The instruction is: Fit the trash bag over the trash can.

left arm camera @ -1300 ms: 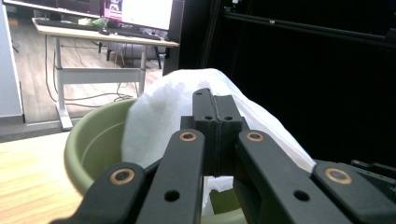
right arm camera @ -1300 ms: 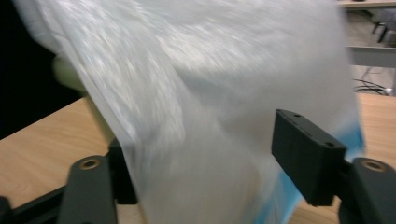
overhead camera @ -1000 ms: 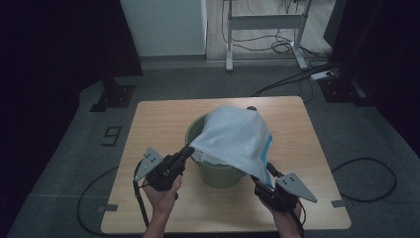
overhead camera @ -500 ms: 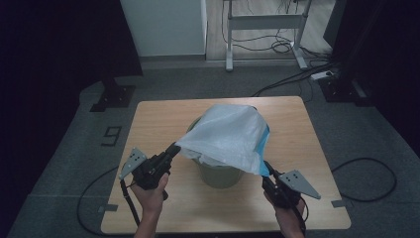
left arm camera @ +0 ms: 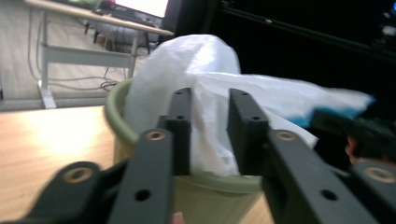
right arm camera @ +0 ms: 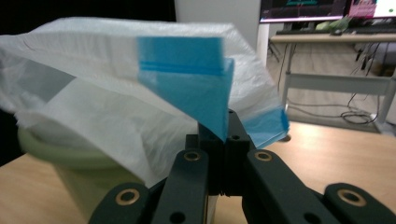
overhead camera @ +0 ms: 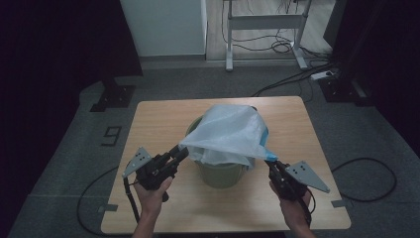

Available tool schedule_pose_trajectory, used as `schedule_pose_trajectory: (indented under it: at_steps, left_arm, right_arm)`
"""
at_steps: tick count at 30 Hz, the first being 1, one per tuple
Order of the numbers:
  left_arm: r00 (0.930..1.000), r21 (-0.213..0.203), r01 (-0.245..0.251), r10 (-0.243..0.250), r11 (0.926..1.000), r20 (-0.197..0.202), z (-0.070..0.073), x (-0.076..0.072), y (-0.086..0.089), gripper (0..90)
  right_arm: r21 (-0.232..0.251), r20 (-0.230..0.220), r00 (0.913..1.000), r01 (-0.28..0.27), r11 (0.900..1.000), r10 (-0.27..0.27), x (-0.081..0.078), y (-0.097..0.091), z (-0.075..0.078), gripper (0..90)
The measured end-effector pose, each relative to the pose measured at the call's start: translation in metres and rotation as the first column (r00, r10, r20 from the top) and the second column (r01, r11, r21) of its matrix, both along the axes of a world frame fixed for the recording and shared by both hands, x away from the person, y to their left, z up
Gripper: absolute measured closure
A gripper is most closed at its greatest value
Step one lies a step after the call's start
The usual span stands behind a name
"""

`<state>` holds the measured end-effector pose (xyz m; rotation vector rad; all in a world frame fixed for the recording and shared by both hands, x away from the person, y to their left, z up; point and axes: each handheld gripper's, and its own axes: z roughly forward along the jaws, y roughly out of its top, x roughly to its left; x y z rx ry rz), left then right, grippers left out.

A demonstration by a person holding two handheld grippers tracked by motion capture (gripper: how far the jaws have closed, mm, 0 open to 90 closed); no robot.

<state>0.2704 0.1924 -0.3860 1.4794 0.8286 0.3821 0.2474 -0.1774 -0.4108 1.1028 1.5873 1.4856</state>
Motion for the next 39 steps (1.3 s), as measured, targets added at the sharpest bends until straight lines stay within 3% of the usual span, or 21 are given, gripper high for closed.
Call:
schedule_pose_trajectory:
  at_steps: [3, 5, 10, 18, 21, 24, 27, 31, 33, 34, 35, 36, 39]
  left_arm:
    - [0.9991, 0.003, 0.032, -0.032, 0.9995, 0.029, 0.011, -0.006, -0.001, 54.3]
    - [0.9978, -0.004, 0.048, -0.048, 0.9988, 0.046, 0.021, -0.011, 0.000, 49.7]
    - [0.9969, 0.006, 0.049, -0.050, 0.9988, 0.061, 0.035, -0.012, -0.001, 47.3]
    - [0.9968, 0.079, 0.059, -0.063, 0.9951, 0.050, 0.050, 0.002, -0.020, 40.0]
    - [0.9939, 0.107, 0.093, -0.098, 0.9899, 0.050, 0.051, 0.005, -0.029, 37.1]
    - [0.9879, 0.144, 0.137, -0.146, 0.9800, 0.052, 0.051, 0.005, -0.040, 32.5]
    - [0.9870, 0.184, 0.145, -0.155, 0.9721, 0.042, 0.051, 0.008, -0.049, 30.9]
    - [0.9883, 0.241, 0.140, -0.150, 0.9603, 0.025, 0.050, 0.017, -0.059, 35.3]
    - [0.9829, 0.274, 0.173, -0.184, 0.9459, 0.013, 0.049, 0.022, -0.064, 44.4]
    - [0.9842, 0.290, 0.164, -0.176, 0.9428, 0.017, 0.048, 0.022, -0.066, 48.1]
    - [0.9845, 0.313, 0.159, -0.174, 0.9362, 0.022, 0.047, 0.023, -0.068, 58.2]
    - [0.9836, 0.319, 0.162, -0.179, 0.9339, 0.024, 0.046, 0.022, -0.069, 58.2]
    - [0.9858, 0.309, 0.145, -0.164, 0.9399, 0.036, 0.043, 0.020, -0.071, 74.4]
  right_arm:
    - [0.006, 0.030, 0.9994, 0.018, 0.9998, -0.018, 0.003, -0.003, 0.012, 88.5]
    - [0.005, 0.054, 0.9980, 0.032, 0.9995, -0.032, 0.003, -0.005, 0.018, 88.5]
    - [0.002, 0.089, 0.9953, 0.037, 0.9993, -0.037, 0.002, -0.009, 0.028, 88.5]
    - [-0.032, 0.129, 0.9916, -0.003, 0.9995, 0.007, 0.003, 0.002, 0.037, 88.3]
    - [-0.030, 0.127, 0.9916, -0.017, 0.9994, 0.021, 0.005, 0.008, 0.039, 88.3]
    - [-0.031, 0.128, 0.9910, -0.036, 0.9989, 0.040, 0.005, 0.015, 0.042, 88.3]
    - [-0.042, 0.131, 0.9896, -0.055, 0.9976, 0.060, 0.005, 0.023, 0.044, 88.3]
    - [-0.047, 0.131, 0.9879, -0.076, 0.9960, 0.082, 0.004, 0.029, 0.045, 88.3]
    - [-0.049, 0.133, 0.9869, -0.085, 0.9952, 0.091, 0.003, 0.031, 0.044, 88.3]
    - [-0.049, 0.133, 0.9866, -0.088, 0.9949, 0.094, 0.003, 0.032, 0.044, 88.3]
    - [-0.048, 0.131, 0.9865, -0.092, 0.9946, 0.098, 0.004, 0.033, 0.044, 88.3]
    - [-0.048, 0.131, 0.9865, -0.092, 0.9946, 0.098, 0.004, 0.033, 0.044, 88.3]
    - [-0.044, 0.127, 0.9869, -0.095, 0.9945, 0.100, 0.005, 0.034, 0.043, 88.3]
